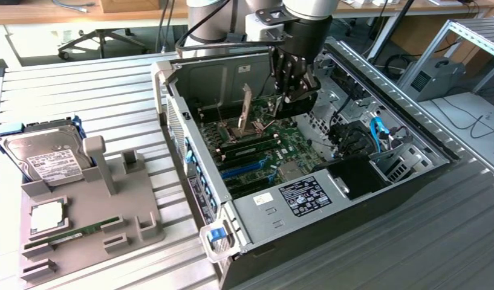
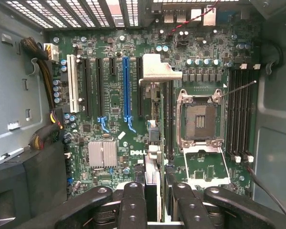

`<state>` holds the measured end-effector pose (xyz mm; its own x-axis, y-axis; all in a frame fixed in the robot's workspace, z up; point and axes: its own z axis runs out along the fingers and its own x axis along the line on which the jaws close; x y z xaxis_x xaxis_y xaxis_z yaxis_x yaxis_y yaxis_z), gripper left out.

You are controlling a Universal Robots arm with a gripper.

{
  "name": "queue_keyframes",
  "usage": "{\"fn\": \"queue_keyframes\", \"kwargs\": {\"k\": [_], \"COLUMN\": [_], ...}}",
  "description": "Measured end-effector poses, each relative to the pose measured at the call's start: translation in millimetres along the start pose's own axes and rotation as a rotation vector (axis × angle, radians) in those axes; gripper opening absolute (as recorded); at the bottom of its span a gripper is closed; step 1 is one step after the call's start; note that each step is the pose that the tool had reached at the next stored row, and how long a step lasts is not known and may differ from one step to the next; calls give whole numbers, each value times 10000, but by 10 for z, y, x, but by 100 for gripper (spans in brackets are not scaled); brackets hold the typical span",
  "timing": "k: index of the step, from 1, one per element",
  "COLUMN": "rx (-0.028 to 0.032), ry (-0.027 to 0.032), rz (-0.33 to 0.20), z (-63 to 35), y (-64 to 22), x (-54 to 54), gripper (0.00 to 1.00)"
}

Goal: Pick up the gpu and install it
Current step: 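Insert the gpu into the slot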

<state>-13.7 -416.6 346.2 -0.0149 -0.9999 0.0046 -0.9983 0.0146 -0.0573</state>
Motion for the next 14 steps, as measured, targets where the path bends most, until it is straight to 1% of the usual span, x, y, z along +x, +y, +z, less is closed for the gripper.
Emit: {"fn": "queue_keyframes", "kwargs": {"k": [14], "rx": [0], "ry": [0], "rz": [0], "z": [23], "y": [1], "x": [31], "gripper": [27]}}
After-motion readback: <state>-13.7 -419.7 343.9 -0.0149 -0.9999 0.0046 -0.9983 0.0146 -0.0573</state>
